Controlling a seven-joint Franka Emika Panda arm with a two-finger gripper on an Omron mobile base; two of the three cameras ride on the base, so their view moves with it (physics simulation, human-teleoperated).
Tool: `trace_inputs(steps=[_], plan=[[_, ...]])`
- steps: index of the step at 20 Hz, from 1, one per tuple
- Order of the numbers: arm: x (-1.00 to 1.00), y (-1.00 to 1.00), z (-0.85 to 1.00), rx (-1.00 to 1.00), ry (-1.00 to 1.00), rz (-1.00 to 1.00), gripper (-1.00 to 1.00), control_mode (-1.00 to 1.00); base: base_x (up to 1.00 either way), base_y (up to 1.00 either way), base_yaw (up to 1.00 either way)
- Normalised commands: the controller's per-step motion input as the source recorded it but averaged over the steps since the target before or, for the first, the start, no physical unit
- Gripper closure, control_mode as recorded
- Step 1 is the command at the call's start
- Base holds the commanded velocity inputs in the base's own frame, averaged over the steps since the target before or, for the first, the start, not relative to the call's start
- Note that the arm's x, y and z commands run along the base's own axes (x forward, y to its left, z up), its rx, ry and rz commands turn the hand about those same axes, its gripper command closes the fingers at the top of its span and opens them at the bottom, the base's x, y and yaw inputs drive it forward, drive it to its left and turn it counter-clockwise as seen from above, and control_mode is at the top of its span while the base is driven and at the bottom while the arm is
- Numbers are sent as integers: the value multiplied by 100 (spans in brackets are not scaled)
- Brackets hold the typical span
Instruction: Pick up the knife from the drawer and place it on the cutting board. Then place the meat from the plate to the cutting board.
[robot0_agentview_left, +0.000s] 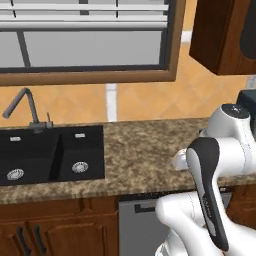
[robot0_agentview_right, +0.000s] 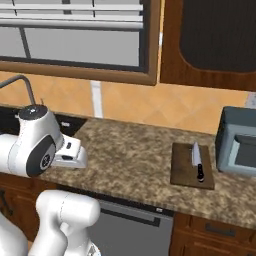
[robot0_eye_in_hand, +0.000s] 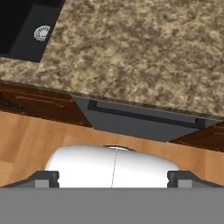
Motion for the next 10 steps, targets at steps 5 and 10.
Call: trace_inputs(steps=[5,10], plan=[[0,0,0,0,0,0,-100,100,0,98,35],[0,0,0,0,0,0,-100,100,-10,90,25]])
